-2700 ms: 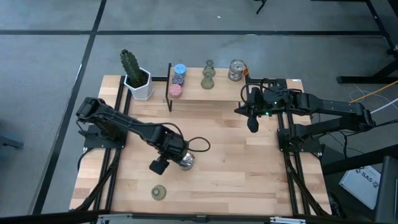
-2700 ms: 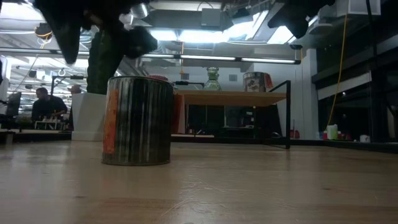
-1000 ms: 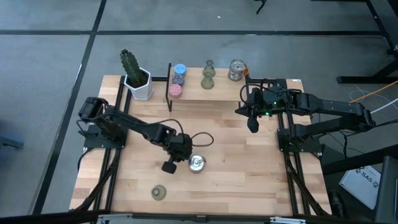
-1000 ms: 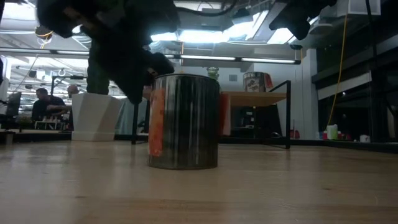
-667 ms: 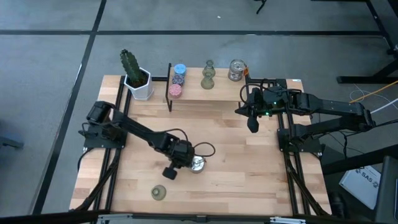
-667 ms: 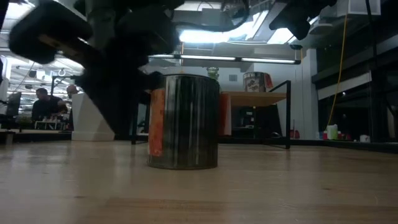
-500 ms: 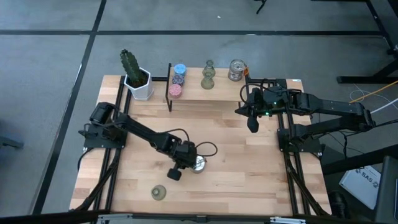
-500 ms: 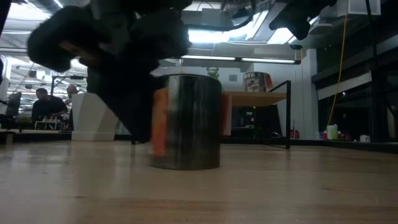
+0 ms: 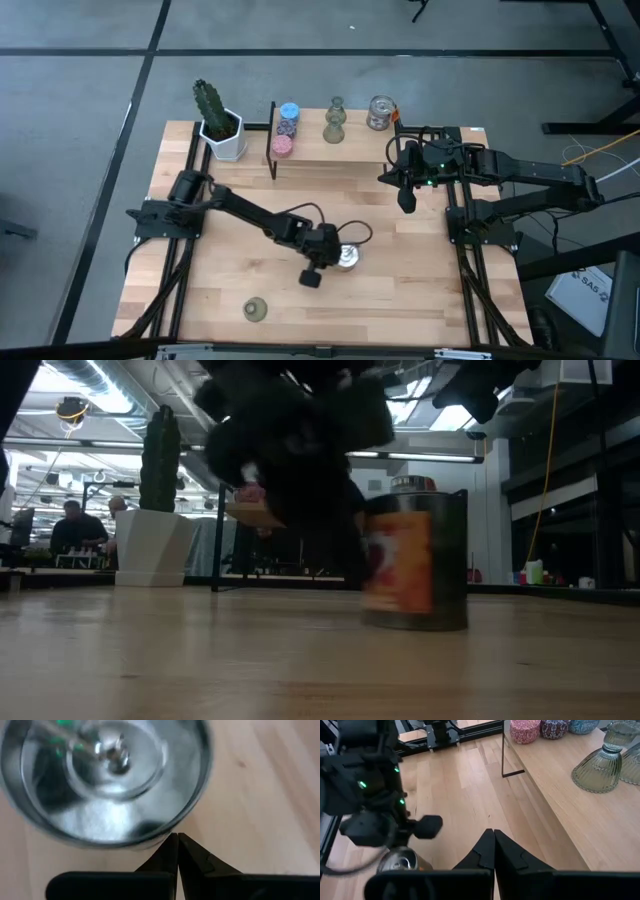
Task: Pick & Place candle stick holders
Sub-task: Put the silver scented candle aligned with the silver scented candle on the shelf
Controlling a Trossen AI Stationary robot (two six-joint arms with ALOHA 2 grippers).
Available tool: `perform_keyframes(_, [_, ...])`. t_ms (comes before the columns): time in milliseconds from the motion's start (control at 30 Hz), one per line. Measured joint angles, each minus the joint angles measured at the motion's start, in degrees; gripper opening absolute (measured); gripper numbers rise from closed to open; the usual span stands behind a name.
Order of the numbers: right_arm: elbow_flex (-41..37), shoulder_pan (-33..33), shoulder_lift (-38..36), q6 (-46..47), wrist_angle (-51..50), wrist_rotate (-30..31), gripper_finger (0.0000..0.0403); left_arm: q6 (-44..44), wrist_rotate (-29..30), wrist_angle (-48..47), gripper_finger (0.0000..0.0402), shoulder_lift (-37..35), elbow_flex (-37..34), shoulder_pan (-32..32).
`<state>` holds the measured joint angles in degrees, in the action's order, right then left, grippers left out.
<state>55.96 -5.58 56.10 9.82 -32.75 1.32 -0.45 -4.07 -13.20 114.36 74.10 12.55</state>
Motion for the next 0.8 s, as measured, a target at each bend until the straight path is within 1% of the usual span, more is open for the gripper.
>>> perform_keyframes(133, [0.0, 0.0, 0.0, -0.1, -0.1, 0.0, 0.0001, 2.1, -0.4, -0.2, 0.0002, 3.1, 4.0, -2.3])
perform_keyframes(300, [0.0, 0.0, 0.0, -0.2, -0.1, 0.0, 0.0001, 3.6, -0.4, -0.4, 0.0002, 5.1, 7.5, -5.1])
perform_keyframes(433, [0.0, 0.0, 0.0, -0.2, -0.1, 0.2, 0.0001, 4.2, 1.3, 1.2, 0.0002, 5.0, 8.7, -7.2])
perform_keyframes(600, [0.0, 0.0, 0.0, -0.2, -0.3, 0.2, 0.0001, 4.1, 1.6, -0.2, 0.0002, 4.9, 9.3, -9.5])
perform_keyframes(700, [0.0, 0.0, 0.0, -0.2, -1.1, 0.2, 0.0001, 2.0, 1.6, -1.8, 0.0002, 3.9, 9.2, -10.2])
perform_keyframes(800, [0.0, 0.0, 0.0, -0.2, -1.5, -0.5, 0.0001, -0.3, 2.7, -2.8, 0.0002, 1.3, 9.3, -10.6])
